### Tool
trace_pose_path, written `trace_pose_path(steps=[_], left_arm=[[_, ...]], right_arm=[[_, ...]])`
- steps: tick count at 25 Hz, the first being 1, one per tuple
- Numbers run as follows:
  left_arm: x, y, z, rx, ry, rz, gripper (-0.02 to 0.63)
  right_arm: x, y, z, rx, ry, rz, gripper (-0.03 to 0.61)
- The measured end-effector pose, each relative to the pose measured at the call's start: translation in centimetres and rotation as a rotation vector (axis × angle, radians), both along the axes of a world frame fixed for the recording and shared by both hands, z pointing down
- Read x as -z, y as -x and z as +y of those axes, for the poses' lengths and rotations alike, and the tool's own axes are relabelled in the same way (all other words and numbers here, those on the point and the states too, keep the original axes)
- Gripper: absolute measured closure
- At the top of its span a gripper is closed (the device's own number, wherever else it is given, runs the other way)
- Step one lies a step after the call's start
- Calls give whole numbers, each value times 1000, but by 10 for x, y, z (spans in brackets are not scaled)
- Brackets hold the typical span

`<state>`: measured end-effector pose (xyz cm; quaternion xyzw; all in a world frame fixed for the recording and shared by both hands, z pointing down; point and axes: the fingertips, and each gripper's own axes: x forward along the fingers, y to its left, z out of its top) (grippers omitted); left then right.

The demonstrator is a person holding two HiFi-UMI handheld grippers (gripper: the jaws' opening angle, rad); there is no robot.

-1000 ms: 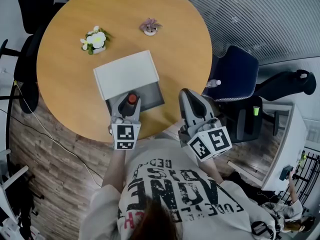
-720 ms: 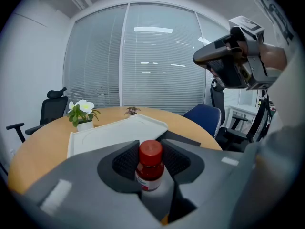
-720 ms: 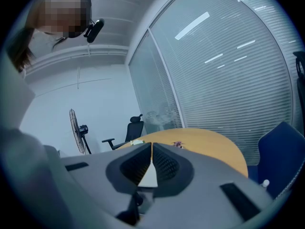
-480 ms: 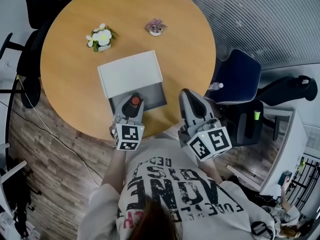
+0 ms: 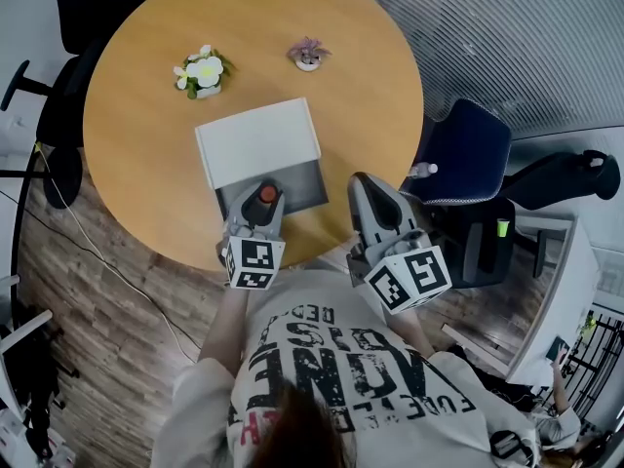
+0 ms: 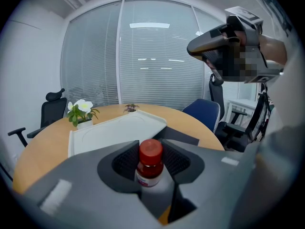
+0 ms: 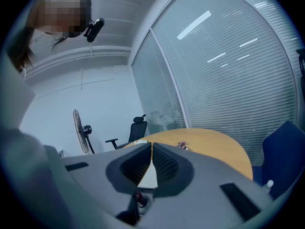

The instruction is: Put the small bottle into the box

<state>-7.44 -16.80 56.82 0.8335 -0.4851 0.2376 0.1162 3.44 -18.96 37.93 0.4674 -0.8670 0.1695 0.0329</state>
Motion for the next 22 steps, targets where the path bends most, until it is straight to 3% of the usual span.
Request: trace_pose_path(steps=[5, 8, 22], left_arm=[[-3, 1, 1, 16, 22, -1, 455], [-7, 2, 3, 27, 67, 21, 394], [1, 3, -1, 27, 66, 32, 388]], right_arm=[[1, -1, 2, -1, -3, 0, 563], [1, -1, 2, -4, -3, 0, 563], [0, 4, 4, -6, -1, -3, 563]])
